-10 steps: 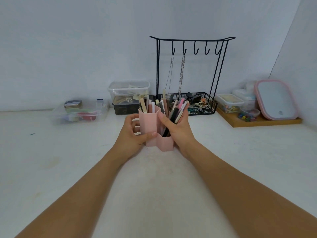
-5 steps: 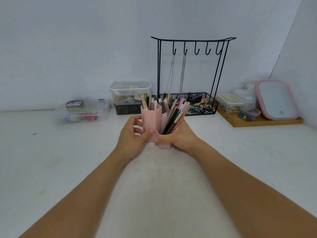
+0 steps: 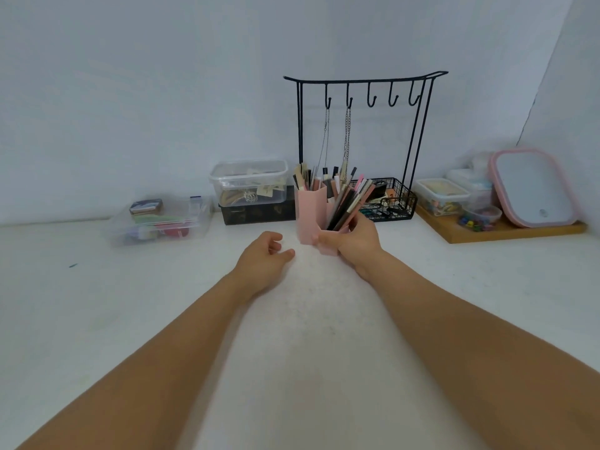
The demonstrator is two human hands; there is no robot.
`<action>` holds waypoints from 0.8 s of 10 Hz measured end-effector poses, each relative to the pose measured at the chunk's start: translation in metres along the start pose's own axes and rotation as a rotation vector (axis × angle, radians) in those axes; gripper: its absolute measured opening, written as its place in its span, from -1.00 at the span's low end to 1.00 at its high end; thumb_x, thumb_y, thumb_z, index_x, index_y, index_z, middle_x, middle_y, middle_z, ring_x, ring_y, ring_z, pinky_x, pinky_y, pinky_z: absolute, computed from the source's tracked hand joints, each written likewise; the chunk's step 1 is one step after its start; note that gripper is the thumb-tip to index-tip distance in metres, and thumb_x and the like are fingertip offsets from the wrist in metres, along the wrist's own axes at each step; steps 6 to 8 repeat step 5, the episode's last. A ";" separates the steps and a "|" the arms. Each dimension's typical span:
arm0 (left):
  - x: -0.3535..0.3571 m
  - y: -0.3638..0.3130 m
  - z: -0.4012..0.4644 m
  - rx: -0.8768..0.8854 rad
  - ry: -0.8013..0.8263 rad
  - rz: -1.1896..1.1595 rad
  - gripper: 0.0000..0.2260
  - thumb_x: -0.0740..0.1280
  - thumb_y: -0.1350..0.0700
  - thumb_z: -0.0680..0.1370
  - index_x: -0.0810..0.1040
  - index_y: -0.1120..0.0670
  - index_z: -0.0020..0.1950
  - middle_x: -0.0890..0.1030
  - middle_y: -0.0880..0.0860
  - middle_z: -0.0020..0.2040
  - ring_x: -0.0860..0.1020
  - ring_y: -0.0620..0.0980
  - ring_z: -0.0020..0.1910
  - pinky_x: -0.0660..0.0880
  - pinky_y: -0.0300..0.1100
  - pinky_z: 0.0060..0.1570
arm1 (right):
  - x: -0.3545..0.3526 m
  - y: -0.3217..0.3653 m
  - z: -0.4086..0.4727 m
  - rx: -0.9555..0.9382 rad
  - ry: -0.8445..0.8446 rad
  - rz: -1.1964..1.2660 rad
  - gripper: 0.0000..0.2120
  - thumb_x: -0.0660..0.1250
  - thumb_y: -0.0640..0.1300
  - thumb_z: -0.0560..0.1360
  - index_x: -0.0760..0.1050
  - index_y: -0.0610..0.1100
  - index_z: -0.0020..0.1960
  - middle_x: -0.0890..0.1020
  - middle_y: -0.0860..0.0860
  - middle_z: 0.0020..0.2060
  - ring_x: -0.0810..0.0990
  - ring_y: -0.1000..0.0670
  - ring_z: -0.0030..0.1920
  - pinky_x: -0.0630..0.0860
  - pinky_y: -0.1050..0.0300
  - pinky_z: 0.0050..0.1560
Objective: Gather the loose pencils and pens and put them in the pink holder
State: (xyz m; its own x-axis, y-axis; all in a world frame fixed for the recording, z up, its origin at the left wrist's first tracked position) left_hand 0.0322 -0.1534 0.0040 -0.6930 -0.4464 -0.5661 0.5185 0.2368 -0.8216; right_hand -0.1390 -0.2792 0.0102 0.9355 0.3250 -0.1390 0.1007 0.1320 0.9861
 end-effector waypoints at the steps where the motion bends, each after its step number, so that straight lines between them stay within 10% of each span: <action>1: -0.006 0.000 0.016 -0.008 -0.127 -0.006 -0.69 0.41 0.01 0.59 0.51 0.00 0.32 0.60 0.00 0.16 0.56 -0.05 0.05 0.43 -0.19 0.07 | 0.000 0.003 0.001 -0.018 -0.078 -0.041 -0.13 0.73 -0.08 0.12 0.44 -0.04 0.35 0.62 0.04 0.19 0.61 -0.04 0.18 0.59 -0.10 0.24; 4: 0.009 -0.019 0.030 0.197 -0.104 -0.080 -0.66 0.36 0.10 0.60 0.50 -0.06 0.37 0.61 -0.05 0.17 0.61 -0.07 0.00 0.60 -0.08 -0.01 | 0.015 -0.007 0.027 -0.135 -0.213 -0.151 0.24 0.61 0.45 -0.27 0.34 0.11 0.34 0.59 0.08 0.19 0.59 -0.04 0.23 0.62 -0.11 0.16; 5: -0.007 -0.017 0.029 0.155 -0.217 -0.290 -0.70 0.35 0.24 0.59 0.56 -0.02 0.29 0.63 -0.02 0.13 0.62 -0.02 -0.02 0.61 -0.17 -0.29 | 0.002 0.007 0.029 -0.205 -0.334 -0.042 0.34 0.59 0.49 -0.18 0.23 0.04 0.47 0.48 0.05 0.36 0.46 -0.04 0.39 0.51 -0.16 0.32; 8: -0.007 -0.017 0.029 0.155 -0.217 -0.290 -0.70 0.35 0.24 0.59 0.56 -0.02 0.29 0.63 -0.02 0.13 0.62 -0.02 -0.02 0.61 -0.17 -0.29 | 0.002 0.007 0.029 -0.205 -0.334 -0.042 0.34 0.59 0.49 -0.18 0.23 0.04 0.47 0.48 0.05 0.36 0.46 -0.04 0.39 0.51 -0.16 0.32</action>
Point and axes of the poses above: each hand's wrist, its own z-axis towards the middle knuckle, its own x-axis out of the palm, y = z × x, the point moved 8 cm from there along z, towards the middle knuckle
